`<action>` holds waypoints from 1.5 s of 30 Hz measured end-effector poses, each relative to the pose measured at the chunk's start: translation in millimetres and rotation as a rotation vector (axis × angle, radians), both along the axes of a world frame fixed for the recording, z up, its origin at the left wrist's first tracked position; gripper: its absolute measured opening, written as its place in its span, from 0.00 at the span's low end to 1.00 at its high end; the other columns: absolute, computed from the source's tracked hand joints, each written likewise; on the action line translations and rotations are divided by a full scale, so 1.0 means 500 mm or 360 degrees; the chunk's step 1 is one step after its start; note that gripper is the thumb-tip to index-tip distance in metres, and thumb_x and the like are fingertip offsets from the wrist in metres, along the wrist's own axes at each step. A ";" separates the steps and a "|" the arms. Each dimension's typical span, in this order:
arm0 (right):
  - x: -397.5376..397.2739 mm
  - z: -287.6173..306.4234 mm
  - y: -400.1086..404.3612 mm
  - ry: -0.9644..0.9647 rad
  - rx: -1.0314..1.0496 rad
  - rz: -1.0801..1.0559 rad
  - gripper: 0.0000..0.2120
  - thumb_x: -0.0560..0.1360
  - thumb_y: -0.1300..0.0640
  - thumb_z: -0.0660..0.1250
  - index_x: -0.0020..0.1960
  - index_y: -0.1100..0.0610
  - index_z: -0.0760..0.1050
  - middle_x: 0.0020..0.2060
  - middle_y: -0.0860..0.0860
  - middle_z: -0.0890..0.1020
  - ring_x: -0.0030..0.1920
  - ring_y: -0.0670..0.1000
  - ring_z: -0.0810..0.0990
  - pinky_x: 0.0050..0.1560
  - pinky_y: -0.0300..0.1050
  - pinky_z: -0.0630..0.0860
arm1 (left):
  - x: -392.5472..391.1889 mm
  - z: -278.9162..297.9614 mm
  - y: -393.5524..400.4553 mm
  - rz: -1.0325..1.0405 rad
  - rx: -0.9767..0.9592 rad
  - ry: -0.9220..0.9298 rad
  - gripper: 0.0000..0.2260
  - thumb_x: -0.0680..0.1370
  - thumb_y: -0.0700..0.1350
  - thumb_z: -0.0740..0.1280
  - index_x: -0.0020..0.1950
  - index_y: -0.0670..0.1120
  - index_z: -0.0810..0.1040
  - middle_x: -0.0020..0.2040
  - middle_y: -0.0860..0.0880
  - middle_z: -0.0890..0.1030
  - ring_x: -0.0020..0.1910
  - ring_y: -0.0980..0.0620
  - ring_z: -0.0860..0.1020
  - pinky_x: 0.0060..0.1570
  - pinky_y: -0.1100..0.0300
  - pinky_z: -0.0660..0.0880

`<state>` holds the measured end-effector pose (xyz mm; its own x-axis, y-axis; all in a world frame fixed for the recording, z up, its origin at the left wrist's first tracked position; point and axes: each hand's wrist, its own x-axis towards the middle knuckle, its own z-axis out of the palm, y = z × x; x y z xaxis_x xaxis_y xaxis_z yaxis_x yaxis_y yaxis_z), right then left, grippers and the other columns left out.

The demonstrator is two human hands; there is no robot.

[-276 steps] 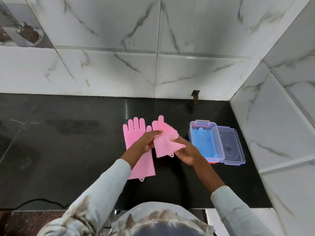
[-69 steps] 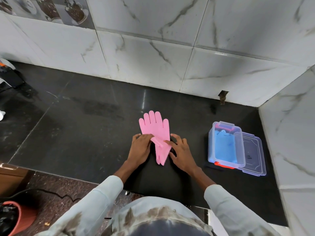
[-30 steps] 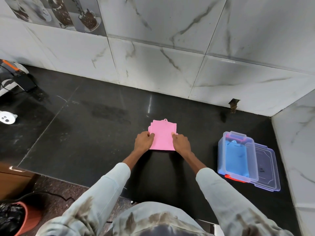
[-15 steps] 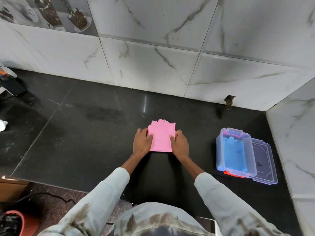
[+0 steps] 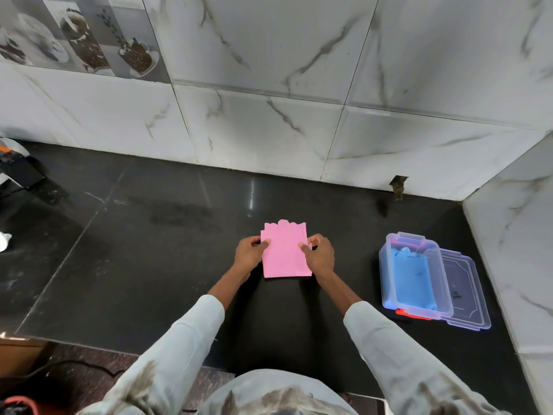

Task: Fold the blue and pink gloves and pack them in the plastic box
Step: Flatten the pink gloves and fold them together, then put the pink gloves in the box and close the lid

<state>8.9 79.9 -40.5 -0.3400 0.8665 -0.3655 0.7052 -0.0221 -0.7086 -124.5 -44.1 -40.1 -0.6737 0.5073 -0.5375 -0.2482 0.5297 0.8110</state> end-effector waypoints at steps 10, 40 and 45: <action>0.017 0.014 0.017 0.0143 -0.0255 -0.0085 0.14 0.81 0.58 0.72 0.63 0.61 0.74 0.58 0.57 0.81 0.60 0.58 0.82 0.65 0.51 0.81 | 0.021 0.027 0.033 -0.0142 0.0175 -0.0252 0.20 0.84 0.43 0.71 0.73 0.38 0.70 0.70 0.37 0.79 0.70 0.36 0.80 0.71 0.35 0.78; 0.440 0.135 0.222 0.0351 0.0117 -0.0400 0.19 0.86 0.48 0.61 0.71 0.60 0.70 0.59 0.54 0.79 0.52 0.50 0.77 0.43 0.38 0.72 | 0.397 0.148 0.342 -0.0381 0.0450 -0.0522 0.21 0.86 0.45 0.68 0.77 0.42 0.69 0.71 0.38 0.80 0.70 0.36 0.80 0.72 0.34 0.77; 0.477 0.120 0.223 0.0235 0.0281 -0.0523 0.18 0.86 0.47 0.61 0.68 0.59 0.71 0.61 0.55 0.82 0.57 0.53 0.81 0.58 0.46 0.76 | 0.450 0.144 0.353 -0.0500 0.0284 -0.0234 0.23 0.84 0.50 0.71 0.75 0.42 0.69 0.71 0.40 0.80 0.69 0.40 0.81 0.71 0.39 0.79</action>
